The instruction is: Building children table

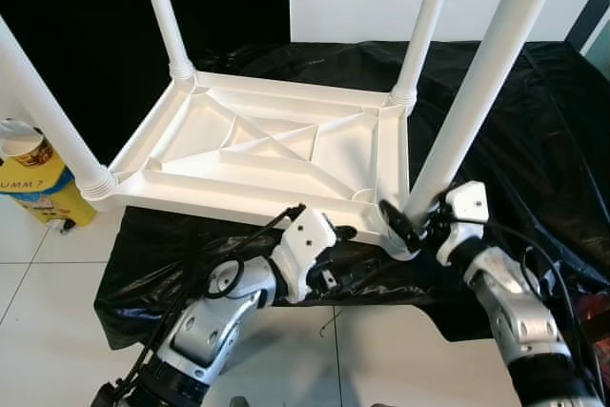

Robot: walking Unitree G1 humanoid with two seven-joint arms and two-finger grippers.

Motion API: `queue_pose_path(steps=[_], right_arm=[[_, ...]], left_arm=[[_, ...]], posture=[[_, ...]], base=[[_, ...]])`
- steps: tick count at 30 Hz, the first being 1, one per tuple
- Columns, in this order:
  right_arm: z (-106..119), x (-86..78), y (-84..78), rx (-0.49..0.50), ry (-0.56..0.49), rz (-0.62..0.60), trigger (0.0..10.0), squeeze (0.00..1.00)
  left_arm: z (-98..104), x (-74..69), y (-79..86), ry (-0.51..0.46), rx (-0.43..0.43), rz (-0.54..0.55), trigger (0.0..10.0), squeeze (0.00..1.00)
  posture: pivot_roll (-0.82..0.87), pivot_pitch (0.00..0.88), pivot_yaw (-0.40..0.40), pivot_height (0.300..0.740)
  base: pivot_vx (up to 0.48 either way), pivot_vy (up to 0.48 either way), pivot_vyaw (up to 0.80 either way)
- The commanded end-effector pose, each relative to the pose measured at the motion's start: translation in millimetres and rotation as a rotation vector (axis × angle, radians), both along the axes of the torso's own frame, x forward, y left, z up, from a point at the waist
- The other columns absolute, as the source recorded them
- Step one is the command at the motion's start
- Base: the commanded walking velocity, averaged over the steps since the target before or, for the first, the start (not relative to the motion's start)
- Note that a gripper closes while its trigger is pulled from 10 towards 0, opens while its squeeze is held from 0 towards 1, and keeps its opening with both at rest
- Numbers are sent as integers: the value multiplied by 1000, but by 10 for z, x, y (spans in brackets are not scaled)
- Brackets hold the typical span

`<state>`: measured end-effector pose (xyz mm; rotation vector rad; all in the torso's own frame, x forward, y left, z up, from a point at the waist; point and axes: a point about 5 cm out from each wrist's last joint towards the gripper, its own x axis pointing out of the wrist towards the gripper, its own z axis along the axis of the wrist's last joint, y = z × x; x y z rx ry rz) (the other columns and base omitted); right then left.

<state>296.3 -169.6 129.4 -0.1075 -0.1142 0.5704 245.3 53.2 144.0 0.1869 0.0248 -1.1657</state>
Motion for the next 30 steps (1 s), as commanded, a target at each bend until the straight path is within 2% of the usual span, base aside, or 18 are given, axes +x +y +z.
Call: queue_pose_path(steps=[1,2,3,4,5,10,11,13,14,15,16,21,22,23,25,27,30], right_arm=[[-80,-11,31,-12,35,27,10000,0],[-95,8,52,-23,45,55,8510,0],[-95,8,52,-23,45,55,8510,0],[-111,24,62,-33,50,77,4039,0],[-126,35,62,-36,58,87,0,0],[-145,47,48,-42,67,94,0,0],[-159,39,20,-51,73,84,0,0],[-171,32,5,-52,82,90,0,0],[-176,25,-8,-48,88,80,4039,0],[-176,25,-8,-48,88,80,4039,0],[-192,23,-14,-46,92,65,10000,0],[-201,17,-5,-38,94,48,10000,0],[-217,11,7,-26,92,2,10000,0],[-232,5,-13,-7,100,-101,10000,0],[-232,5,-13,-7,100,-101,10000,0],[-233,-11,-46,14,97,-272,10000,0],[-225,-28,-57,33,93,-330,10000,0]], left_arm=[[-3,7,17,-5,7,45,10000,0],[2,13,26,-10,7,53,10000,0],[2,13,26,-10,7,53,10000,0],[8,18,36,-13,6,62,10000,0],[9,19,46,-14,6,67,10000,0],[14,25,56,-19,10,71,10000,0],[30,42,62,-22,10,79,10000,0],[50,63,66,-25,10,81,10000,0],[75,91,75,-31,11,85,10000,0],[75,91,75,-31,11,85,10000,0],[82,114,89,-35,12,89,10000,0],[90,135,103,-40,15,94,10000,0],[94,153,114,-42,15,99,10000,0],[101,152,110,-34,4,101,10000,0],[101,152,110,-34,4,101,10000,0],[111,151,114,-30,4,95,10000,0],[118,148,117,-32,7,90,10000,0]], posture=[[-8,30,-36,740],[1,19,-42,740],[1,19,-42,740],[4,12,-44,740],[7,4,-47,740],[6,0,-48,740],[3,45,-58,740],[-4,47,-52,740],[-6,76,-56,740],[-6,76,-56,740],[-11,65,-53,740],[-12,66,-51,740],[-21,64,-41,740],[-27,86,-36,740],[-27,86,-36,740],[-23,108,-29,740],[-21,111,-33,740]], base=[[0,0,0],[0,0,0],[0,0,0],[0,0,0],[0,0,0],[0,0,0],[0,0,0],[0,0,0],[0,0,0],[0,0,0],[0,0,0],[0,0,0],[0,0,0],[0,0,0],[0,0,0],[0,0,0],[0,0,0]])
